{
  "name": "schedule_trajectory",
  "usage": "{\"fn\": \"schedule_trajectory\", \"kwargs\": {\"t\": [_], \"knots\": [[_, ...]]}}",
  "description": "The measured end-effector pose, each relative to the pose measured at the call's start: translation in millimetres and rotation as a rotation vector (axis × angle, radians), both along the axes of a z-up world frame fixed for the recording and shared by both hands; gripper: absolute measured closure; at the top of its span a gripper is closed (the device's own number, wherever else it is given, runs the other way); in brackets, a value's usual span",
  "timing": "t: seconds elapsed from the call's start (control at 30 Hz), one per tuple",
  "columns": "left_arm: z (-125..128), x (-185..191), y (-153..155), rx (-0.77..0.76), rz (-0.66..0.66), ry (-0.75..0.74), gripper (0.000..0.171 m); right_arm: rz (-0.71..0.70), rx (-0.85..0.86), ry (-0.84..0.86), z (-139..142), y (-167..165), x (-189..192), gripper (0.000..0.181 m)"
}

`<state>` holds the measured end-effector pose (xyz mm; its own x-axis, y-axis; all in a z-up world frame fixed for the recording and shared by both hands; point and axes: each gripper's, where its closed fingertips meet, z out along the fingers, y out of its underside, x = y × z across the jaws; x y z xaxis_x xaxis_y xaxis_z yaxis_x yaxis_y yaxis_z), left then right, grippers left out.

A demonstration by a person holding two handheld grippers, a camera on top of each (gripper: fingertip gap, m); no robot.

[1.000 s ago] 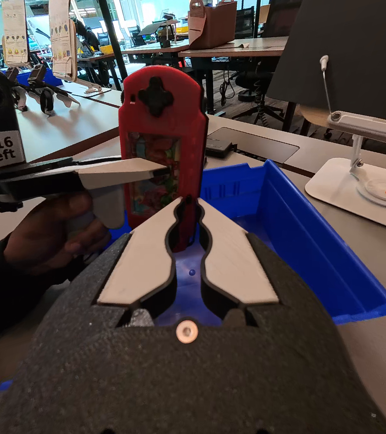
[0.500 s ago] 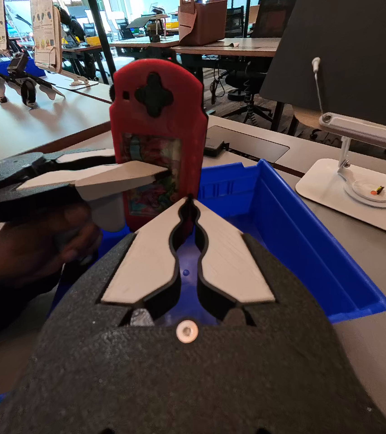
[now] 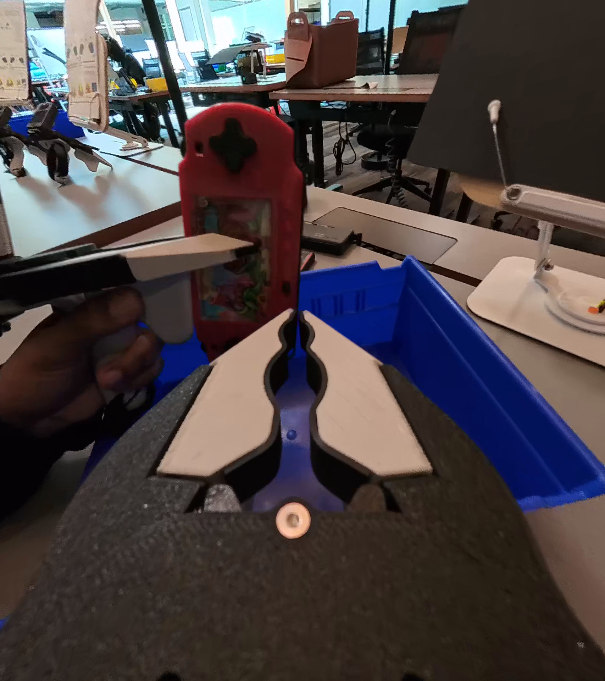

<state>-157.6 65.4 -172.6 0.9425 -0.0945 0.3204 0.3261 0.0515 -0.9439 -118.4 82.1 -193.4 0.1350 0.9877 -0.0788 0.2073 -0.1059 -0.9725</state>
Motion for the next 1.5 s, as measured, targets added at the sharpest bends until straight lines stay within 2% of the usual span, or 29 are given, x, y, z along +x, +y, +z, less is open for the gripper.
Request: {"fn": "schedule_trajectory", "kwargs": {"t": [0.17, 0.6, 0.97, 1.13, 1.2, 1.33, 1.4, 1.5], "knots": [[1.0, 13.1, 0.9, 0.01, -0.042, 0.01, 0.154, 0.024, 0.036, -0.032, 3.2, -6.1, -7.1, 0.171], [8.9, 16.6, -4.1, 0.064, -0.051, -0.042, 0.155, 0.026, 0.065, -0.042, 9.1, -7.7, -8.1, 0.179], [7.8, 17.5, -3.6, 0.064, -0.074, -0.05, 0.155, 0.08, -0.023, -0.02, 9.5, -8.0, -5.9, 0.181], [5.0, 14.6, -2.1, 0.045, -0.058, -0.046, 0.155, 0.073, 0.114, -0.076, 6.4, -8.5, -6.2, 0.181], [5.7, 11.1, -2.9, 0.05, -0.048, -0.049, 0.155, 0.081, 0.114, -0.078, 6.9, -9.1, -6.1, 0.181], [7.3, 4.2, -4.5, 0.059, -0.037, -0.058, 0.155, 0.082, 0.064, -0.042, 10.9, -3.1, -0.9, 0.181], [6.8, 3.5, -4.2, 0.059, -0.046, -0.073, 0.155, 0.092, 0.034, 0.033, 18.3, -2.8, 2.0, 0.181], [7.9, 7.6, -4.3, 0.068, -0.074, -0.078, 0.155, 0.09, 0.026, 0.044, 14.6, 0.0, 3.8, 0.181]]}}
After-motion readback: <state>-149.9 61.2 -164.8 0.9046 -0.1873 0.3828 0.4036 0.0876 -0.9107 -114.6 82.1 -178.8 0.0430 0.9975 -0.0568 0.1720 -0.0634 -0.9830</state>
